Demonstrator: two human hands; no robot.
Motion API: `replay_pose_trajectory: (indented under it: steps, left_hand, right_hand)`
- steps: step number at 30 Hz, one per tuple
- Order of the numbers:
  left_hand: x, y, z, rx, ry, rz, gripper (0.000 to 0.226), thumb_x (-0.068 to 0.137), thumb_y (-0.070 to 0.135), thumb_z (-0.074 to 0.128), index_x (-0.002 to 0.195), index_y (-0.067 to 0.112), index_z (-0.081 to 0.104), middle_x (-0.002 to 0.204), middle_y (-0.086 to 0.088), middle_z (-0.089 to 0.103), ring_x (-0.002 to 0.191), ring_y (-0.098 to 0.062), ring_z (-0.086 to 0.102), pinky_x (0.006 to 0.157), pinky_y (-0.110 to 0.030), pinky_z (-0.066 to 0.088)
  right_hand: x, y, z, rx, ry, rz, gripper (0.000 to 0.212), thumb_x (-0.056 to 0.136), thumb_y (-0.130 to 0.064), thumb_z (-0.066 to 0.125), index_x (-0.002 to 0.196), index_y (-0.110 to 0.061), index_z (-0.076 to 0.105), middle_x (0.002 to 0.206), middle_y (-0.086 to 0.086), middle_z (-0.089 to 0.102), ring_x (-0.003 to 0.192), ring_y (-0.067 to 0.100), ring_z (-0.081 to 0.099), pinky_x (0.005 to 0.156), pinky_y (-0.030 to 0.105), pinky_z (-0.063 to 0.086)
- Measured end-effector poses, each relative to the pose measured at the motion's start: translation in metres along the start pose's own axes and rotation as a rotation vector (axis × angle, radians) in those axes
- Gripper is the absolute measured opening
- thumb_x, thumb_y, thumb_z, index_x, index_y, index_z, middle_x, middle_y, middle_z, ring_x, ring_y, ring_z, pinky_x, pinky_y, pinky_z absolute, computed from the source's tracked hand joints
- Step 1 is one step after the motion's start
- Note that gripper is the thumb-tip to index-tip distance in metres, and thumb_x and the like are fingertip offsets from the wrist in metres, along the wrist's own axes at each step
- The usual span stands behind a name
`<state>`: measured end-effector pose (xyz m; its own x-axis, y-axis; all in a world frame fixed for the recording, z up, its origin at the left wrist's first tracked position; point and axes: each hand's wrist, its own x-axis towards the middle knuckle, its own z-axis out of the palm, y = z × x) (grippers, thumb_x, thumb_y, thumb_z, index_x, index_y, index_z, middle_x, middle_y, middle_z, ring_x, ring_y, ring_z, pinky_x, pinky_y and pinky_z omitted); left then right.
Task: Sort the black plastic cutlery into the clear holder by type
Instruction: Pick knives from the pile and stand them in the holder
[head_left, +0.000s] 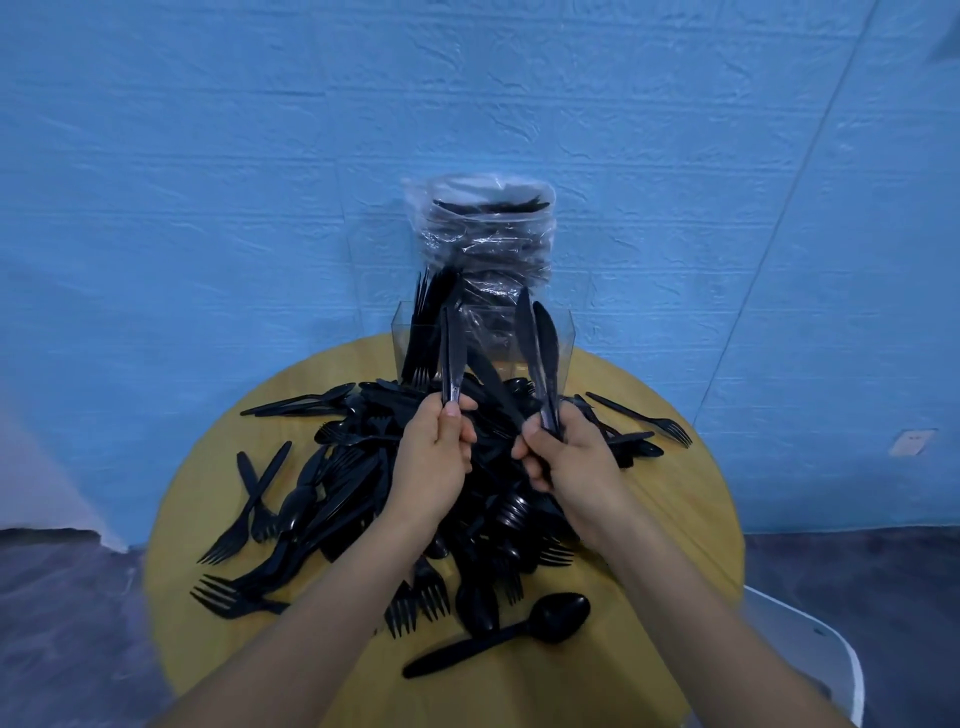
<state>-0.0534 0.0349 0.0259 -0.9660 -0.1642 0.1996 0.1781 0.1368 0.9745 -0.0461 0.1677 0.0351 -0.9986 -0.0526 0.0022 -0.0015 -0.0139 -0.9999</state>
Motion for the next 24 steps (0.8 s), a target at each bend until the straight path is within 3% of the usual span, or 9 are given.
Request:
replay_pose_trajectory:
  steps: [6, 13, 19, 24]
  left_hand:
    - [-0.003, 0.000, 0.001, -0.045, -0.006, -0.050, 0.028, 0.103, 0.019, 0.030, 0.089, 0.021, 0.054, 0.069, 0.001, 0.047, 0.055, -0.009, 0.040, 0.054, -0.025, 0.036]
    - [-0.007, 0.008, -0.004, -0.118, -0.019, -0.060, 0.027, 0.103, 0.019, 0.031, 0.091, 0.019, 0.056, 0.069, 0.002, 0.046, 0.052, -0.004, 0.041, 0.054, -0.023, 0.039]
    - [-0.006, 0.009, -0.011, -0.114, 0.021, -0.070, 0.027, 0.103, 0.020, 0.030, 0.092, 0.020, 0.055, 0.072, 0.001, 0.045, 0.056, -0.008, 0.038, 0.055, -0.025, 0.037]
    - [-0.006, 0.011, -0.008, -0.125, -0.015, -0.058, 0.027, 0.103, 0.021, 0.030, 0.093, 0.016, 0.055, 0.072, -0.001, 0.047, 0.057, -0.009, 0.044, 0.055, -0.026, 0.040]
  right_hand:
    - [-0.007, -0.004, 0.012, -0.011, -0.040, -0.032, 0.011, 0.098, -0.008, 0.045, 0.088, -0.011, 0.050, 0.066, 0.004, 0.054, 0.048, 0.008, 0.039, 0.044, 0.018, 0.031]
    - [-0.014, -0.011, 0.022, -0.004, 0.064, -0.153, 0.020, 0.098, -0.008, 0.045, 0.088, -0.016, 0.059, 0.066, -0.004, 0.053, 0.048, 0.002, 0.039, 0.046, 0.015, 0.031]
    - [-0.019, -0.014, 0.025, 0.213, 0.138, -0.063, 0.022, 0.098, -0.007, 0.042, 0.086, -0.014, 0.059, 0.068, 0.000, 0.056, 0.051, 0.007, 0.038, 0.046, 0.018, 0.029]
    - [-0.022, -0.016, 0.037, 0.206, 0.011, 0.012, 0.017, 0.099, -0.012, 0.044, 0.088, -0.011, 0.058, 0.064, 0.001, 0.058, 0.051, 0.008, 0.048, 0.050, 0.022, 0.038]
